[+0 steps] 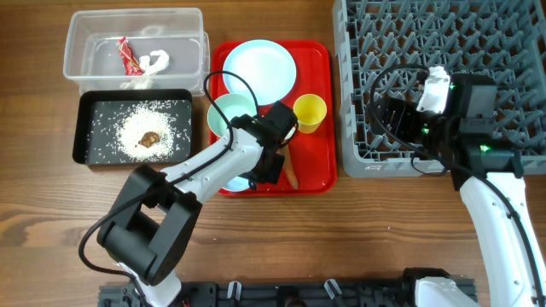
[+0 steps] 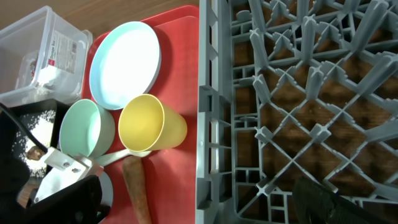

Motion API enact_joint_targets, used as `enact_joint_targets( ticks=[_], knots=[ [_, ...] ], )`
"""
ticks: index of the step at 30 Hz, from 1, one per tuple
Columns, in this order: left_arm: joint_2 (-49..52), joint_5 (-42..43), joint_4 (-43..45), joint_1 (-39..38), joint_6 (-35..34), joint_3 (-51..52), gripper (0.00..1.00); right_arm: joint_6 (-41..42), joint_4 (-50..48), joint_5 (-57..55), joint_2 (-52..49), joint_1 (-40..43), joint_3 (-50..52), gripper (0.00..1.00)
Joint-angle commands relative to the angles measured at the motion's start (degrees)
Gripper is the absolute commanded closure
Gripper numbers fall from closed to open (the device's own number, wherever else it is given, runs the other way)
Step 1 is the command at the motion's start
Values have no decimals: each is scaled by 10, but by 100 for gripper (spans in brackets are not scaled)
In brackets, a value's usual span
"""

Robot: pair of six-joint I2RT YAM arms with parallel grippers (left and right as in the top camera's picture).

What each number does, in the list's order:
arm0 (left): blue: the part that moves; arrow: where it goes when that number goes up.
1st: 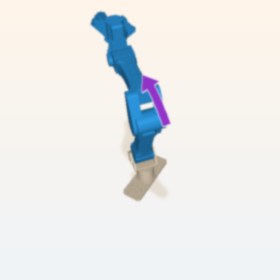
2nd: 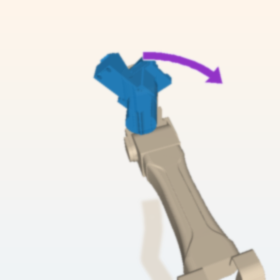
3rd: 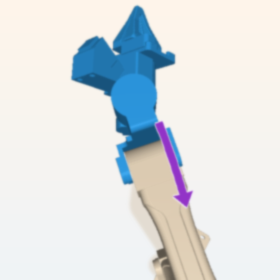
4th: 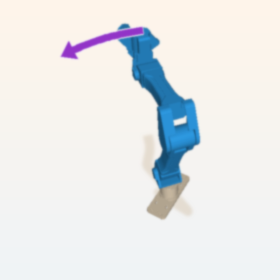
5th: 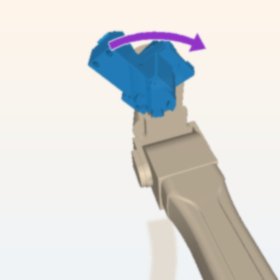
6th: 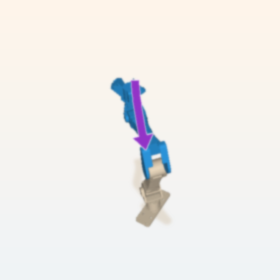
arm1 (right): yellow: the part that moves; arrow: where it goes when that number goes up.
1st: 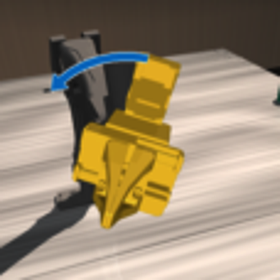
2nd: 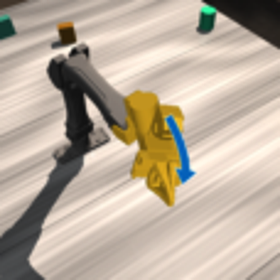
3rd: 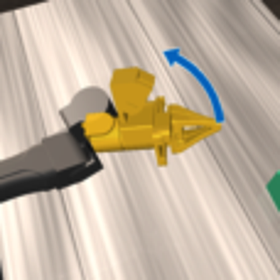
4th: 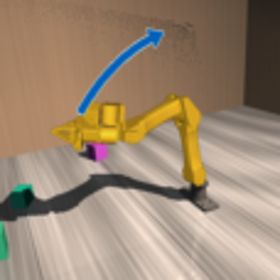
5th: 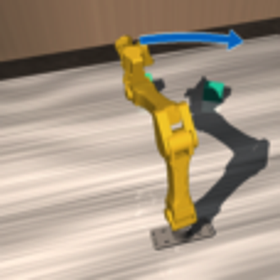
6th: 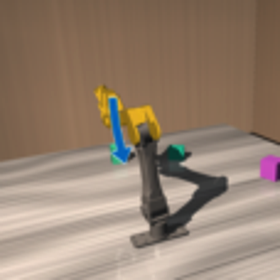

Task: Sort waste into correct bins and load items into the dishwasher rack
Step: 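Set empty blue bowl back on red tray with left gripper, then grasp yellow cup with left gripper and lift toward right gripper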

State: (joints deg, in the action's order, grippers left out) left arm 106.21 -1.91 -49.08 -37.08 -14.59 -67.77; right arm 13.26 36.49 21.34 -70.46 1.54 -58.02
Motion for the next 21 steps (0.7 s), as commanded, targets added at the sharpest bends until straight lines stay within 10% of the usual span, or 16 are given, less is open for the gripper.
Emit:
enact_joint_targets(
  ticks=[1,5,10,21],
  knots=[
    [17,13,0,2,-13,5,71,3,-2,-4,-5,-4,-12,0],
    [12,40,-73,2,-13,-71,50,3,-5,-4,-5,-4,-12,0],
    [7,38,-58,37,-12,-252,44,3,-4,-4,-5,-4,-12,0],
    [118,77,78,54,52,-253,45,2,3,-10,-5,-4,-12,0]
  ],
)
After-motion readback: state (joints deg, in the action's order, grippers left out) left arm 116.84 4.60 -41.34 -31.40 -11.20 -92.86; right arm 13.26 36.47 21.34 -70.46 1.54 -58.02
